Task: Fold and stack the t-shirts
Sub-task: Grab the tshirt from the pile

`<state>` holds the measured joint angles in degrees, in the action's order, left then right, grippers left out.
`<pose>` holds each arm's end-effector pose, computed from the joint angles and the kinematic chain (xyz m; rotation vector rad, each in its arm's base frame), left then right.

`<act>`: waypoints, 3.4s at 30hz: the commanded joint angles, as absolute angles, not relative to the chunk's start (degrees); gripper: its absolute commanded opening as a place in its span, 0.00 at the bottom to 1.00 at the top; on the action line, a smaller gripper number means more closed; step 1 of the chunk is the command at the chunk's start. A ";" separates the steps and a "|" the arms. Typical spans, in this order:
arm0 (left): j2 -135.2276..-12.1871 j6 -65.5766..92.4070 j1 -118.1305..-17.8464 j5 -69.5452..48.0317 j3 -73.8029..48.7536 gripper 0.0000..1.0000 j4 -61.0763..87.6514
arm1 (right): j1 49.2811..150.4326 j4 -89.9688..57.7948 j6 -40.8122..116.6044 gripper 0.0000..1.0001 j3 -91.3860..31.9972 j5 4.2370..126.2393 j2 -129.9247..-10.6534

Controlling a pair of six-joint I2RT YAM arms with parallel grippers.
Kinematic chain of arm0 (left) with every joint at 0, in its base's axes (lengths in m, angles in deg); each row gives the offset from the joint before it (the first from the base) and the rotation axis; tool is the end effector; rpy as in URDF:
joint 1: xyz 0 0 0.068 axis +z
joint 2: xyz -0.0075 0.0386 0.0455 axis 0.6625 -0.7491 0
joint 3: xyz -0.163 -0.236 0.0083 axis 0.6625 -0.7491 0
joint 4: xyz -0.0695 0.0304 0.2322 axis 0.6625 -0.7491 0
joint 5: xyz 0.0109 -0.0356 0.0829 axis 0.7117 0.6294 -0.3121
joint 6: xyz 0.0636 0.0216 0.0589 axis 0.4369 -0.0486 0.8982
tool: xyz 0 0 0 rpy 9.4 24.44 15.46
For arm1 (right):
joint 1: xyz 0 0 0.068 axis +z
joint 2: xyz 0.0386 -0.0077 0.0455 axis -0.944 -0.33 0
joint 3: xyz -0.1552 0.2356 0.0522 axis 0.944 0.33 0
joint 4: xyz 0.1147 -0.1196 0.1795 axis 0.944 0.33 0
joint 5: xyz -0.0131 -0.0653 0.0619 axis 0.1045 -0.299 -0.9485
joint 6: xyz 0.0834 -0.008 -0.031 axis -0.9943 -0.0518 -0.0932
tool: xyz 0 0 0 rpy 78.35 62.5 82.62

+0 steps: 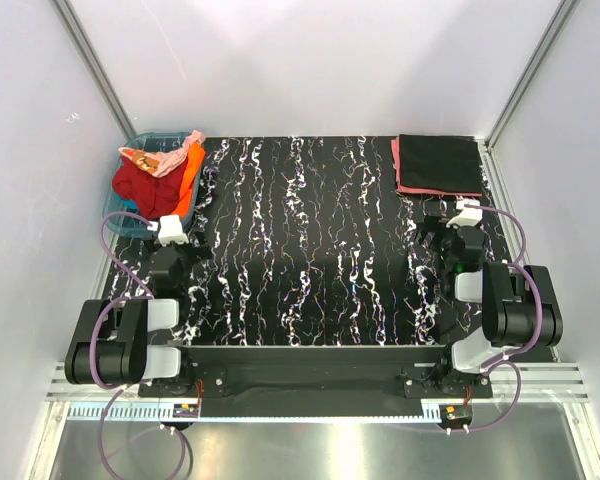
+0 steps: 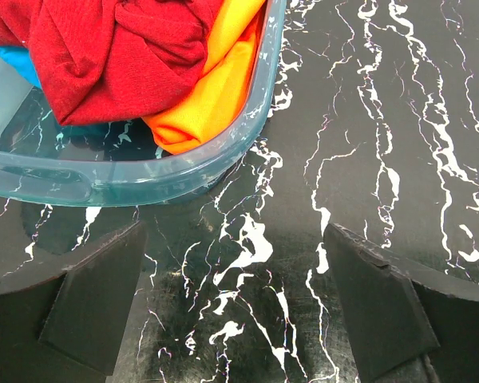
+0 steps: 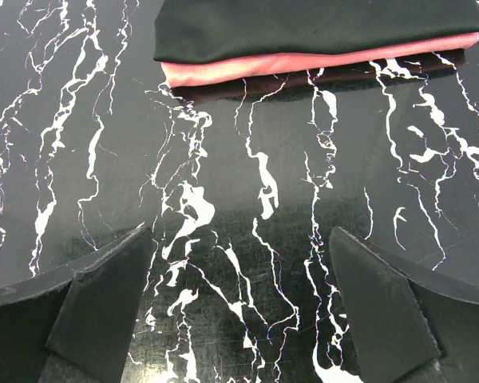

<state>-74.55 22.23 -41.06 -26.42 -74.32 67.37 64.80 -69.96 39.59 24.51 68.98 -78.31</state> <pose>0.2518 0.0122 0.1762 -0.1432 1.7333 0.0824 0.3048 -0.0262 0.1671 0.1275 1.8173 0.0521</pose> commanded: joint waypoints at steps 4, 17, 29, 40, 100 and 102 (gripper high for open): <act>-71.52 24.46 -40.87 -26.93 -73.36 0.99 71.49 | 64.75 -72.85 41.11 1.00 22.91 70.42 -77.72; -68.34 4.46 -38.59 -49.49 -38.92 0.99 9.38 | 66.07 -38.31 29.60 1.00 10.35 79.18 -64.11; -91.70 -5.59 -29.10 -31.34 -6.66 0.99 -14.39 | 66.51 -2.29 11.40 1.00 -16.02 41.69 -67.69; -105.78 -12.88 -27.17 -18.23 5.39 0.87 -10.79 | 66.42 13.55 23.35 0.92 -21.82 40.45 -71.21; -102.47 -9.53 -25.05 -28.43 12.08 0.00 -16.16 | 66.51 14.34 23.18 0.58 -24.02 35.27 -73.50; -97.11 -12.88 -25.32 -27.55 12.24 0.00 -12.22 | 66.42 15.04 22.65 0.57 -24.46 34.74 -73.41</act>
<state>-108.82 -8.13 -25.44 -28.21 10.31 -20.34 66.46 13.43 23.26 -21.41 37.07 -73.63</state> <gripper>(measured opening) 0.012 0.574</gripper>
